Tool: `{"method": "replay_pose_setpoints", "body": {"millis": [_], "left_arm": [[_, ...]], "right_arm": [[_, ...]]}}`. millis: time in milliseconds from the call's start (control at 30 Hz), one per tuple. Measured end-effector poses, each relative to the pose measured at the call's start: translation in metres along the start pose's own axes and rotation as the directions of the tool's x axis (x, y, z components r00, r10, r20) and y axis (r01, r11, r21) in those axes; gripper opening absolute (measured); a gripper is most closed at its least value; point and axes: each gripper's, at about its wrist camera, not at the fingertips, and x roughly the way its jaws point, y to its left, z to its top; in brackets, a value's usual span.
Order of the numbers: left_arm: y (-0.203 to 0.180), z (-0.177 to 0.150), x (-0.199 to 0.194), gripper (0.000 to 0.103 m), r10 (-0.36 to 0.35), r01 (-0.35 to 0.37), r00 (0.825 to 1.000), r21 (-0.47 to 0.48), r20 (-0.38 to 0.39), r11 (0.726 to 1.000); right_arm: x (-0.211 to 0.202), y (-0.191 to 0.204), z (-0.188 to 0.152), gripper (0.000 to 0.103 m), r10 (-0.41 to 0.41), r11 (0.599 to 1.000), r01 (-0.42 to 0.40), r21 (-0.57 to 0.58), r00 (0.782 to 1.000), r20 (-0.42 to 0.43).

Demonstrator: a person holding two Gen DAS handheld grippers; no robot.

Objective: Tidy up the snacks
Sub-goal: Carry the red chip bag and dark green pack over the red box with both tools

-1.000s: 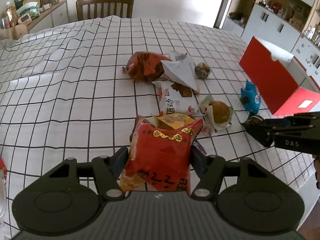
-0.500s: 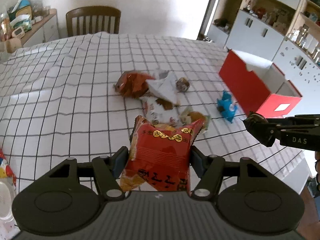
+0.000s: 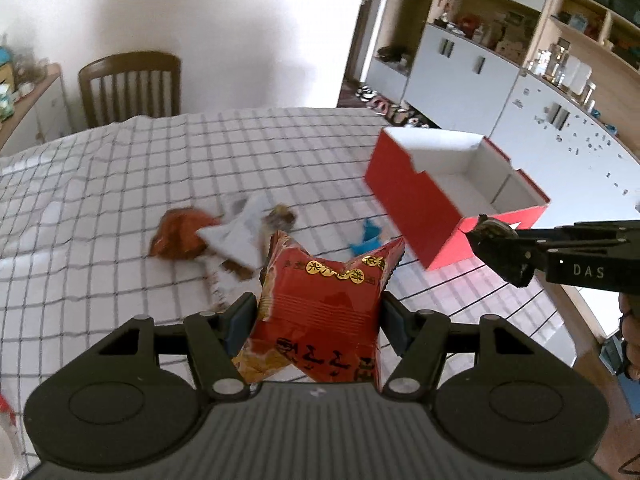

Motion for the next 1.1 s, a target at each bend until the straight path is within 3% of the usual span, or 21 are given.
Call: {"method": "replay_pose_setpoints", "body": {"millis": [267, 500, 767, 1100], "left_arm": [[-0.063, 0.046, 0.031, 0.066, -0.009, 0.008, 0.999, 0.038, 0.032, 0.999], [-0.118, 0.085, 0.071, 0.066, -0.022, 0.020, 0.999, 0.052, 0.041, 0.998], [-0.174, 0.125, 0.128, 0.066, -0.009, 0.007, 1.000, 0.109, 0.016, 0.994], [-0.205, 0.156, 0.203, 0.066, 0.028, -0.018, 0.997, 0.139, -0.073, 0.990]], "right_arm": [[-0.011, -0.058, 0.027, 0.031, -0.016, 1.000, 0.016, -0.006, 0.999, 0.044], [0.004, -0.124, 0.047, 0.031, -0.044, 0.999, 0.044, -0.011, 0.998, 0.044], [0.022, -0.182, 0.054, 0.031, -0.061, 0.998, 0.061, -0.013, 0.998, 0.019], [0.054, -0.226, 0.059, 0.031, -0.070, 0.997, 0.069, -0.022, 0.997, -0.035]]}}
